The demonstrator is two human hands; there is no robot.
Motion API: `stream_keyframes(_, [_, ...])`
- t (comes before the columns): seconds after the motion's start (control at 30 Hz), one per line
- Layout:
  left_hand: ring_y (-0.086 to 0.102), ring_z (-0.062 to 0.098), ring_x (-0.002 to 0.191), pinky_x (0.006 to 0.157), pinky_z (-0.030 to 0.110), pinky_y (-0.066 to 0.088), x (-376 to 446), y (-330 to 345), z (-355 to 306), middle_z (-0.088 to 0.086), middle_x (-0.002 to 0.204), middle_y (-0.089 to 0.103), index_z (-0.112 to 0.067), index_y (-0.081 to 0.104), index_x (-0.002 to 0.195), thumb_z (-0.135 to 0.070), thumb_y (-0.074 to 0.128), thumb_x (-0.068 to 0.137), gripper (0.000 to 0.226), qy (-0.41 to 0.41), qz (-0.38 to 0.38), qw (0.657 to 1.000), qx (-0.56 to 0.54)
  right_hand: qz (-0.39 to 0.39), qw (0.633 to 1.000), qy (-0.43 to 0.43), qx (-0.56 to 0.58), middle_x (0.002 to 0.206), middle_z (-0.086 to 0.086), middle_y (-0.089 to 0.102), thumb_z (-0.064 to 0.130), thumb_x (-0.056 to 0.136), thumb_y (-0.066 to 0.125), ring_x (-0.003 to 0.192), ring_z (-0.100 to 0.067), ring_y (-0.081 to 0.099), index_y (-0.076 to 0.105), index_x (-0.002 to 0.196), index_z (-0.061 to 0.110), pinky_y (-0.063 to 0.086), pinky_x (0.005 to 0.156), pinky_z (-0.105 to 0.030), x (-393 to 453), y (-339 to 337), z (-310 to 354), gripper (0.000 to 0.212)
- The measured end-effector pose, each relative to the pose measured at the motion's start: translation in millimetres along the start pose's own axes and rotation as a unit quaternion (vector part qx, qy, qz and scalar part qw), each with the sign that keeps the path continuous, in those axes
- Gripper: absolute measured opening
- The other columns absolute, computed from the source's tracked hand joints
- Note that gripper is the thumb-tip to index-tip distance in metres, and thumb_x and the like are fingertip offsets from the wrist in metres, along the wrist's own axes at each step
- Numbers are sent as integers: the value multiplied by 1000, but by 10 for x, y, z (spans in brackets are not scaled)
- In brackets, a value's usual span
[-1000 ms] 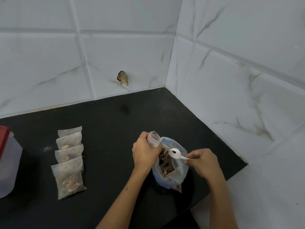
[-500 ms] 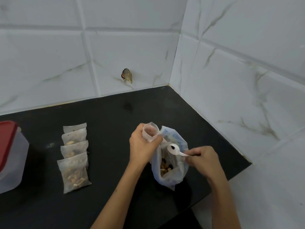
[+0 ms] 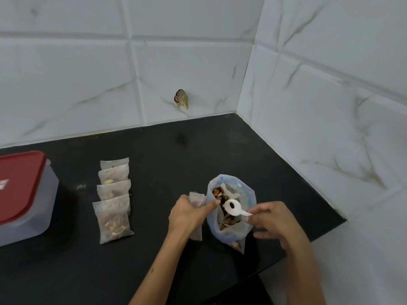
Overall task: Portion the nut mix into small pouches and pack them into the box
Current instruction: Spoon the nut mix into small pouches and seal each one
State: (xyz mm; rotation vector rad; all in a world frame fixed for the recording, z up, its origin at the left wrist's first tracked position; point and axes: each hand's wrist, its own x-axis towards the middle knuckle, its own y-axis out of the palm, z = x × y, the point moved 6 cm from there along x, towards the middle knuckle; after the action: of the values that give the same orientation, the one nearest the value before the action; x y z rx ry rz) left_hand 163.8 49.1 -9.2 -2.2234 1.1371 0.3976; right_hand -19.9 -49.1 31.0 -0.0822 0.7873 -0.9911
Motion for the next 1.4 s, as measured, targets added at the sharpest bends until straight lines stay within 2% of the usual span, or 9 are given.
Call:
stream_keyframes(0.17, [72, 18, 70, 69, 34, 61, -190, 139, 71, 6, 86, 74, -17, 67, 98, -27, 76, 79, 24, -34, 123, 990, -53, -5, 998, 18, -64, 92, -9, 68, 1, 79, 70, 83, -18, 68, 70, 79, 12, 58, 67, -28, -49, 109, -39, 11])
stream_keyframes(0.33, [74, 21, 72, 64, 32, 58, -220, 68, -112, 13, 86, 75, -9, 63, 108, -5, 63, 87, 21, -2, 109, 962, -249, 17, 978, -104, 179, 81, -10, 74, -2, 78, 69, 76, -19, 72, 72, 83, 3, 58, 63, -25, -132, 6, 154, 8])
stream_keyframes(0.4, [73, 21, 69, 61, 30, 57, -220, 63, -89, 15, 86, 74, -6, 65, 104, -2, 64, 84, 20, 2, 88, 969, -229, -26, 988, -74, 130, 82, -12, 73, -3, 78, 70, 76, -20, 71, 72, 83, 2, 57, 63, -26, -83, 13, 21, 8])
stream_keyframes(0.67, [70, 17, 67, 65, 33, 61, -210, 80, 20, 9, 87, 73, -15, 64, 103, -8, 71, 77, 28, 31, 43, 990, -130, -56, 998, -30, 9, 87, -6, 70, 5, 78, 73, 82, -16, 69, 71, 80, 12, 59, 73, -32, -105, 5, -67, 8])
stream_keyframes(0.87, [71, 17, 75, 76, 41, 60, -253, 131, 81, 2, 85, 73, -19, 65, 98, -41, 83, 67, 42, 23, 32, 996, -78, -131, 977, -28, -163, 88, -3, 65, 20, 84, 68, 80, -17, 63, 70, 95, 16, 55, 81, -35, -206, -103, 71, 11])
stream_keyframes(0.93, [68, 18, 85, 80, 44, 59, -263, 144, 84, 1, 93, 70, -21, 62, 100, -39, 82, 66, 44, 22, 27, 996, -85, -173, 965, -31, -193, 93, -7, 64, 21, 85, 68, 81, -18, 62, 68, 105, 13, 54, 78, -33, -240, -162, 198, 22])
stream_keyframes(1.07, [66, 20, 90, 83, 47, 57, -310, 210, 66, 2, 90, 67, -25, 58, 83, -23, 77, 75, 20, 34, 21, 994, -103, -124, 943, -81, -299, 115, -8, 62, 15, 88, 62, 100, -22, 59, 64, 118, 19, 51, 89, -35, -267, 52, 391, 30])
stream_keyframes(1.2, [67, 20, 88, 80, 47, 58, -342, 230, 34, 5, 92, 67, -24, 56, 82, -16, 73, 74, 21, 39, -1, 992, -119, -101, 913, -156, -364, 107, -9, 66, 6, 89, 51, 102, -26, 61, 70, 102, 13, 50, 87, -33, -337, 253, 390, 25])
stream_keyframes(1.4, [68, 20, 84, 73, 46, 60, -337, 279, 66, 6, 91, 68, -19, 60, 90, -25, 69, 62, 30, 31, -10, 989, -144, -76, 891, -27, -446, 75, -3, 38, 21, 91, 58, 86, -15, 51, 51, 116, 10, 48, 80, -27, -350, 366, 403, 28])
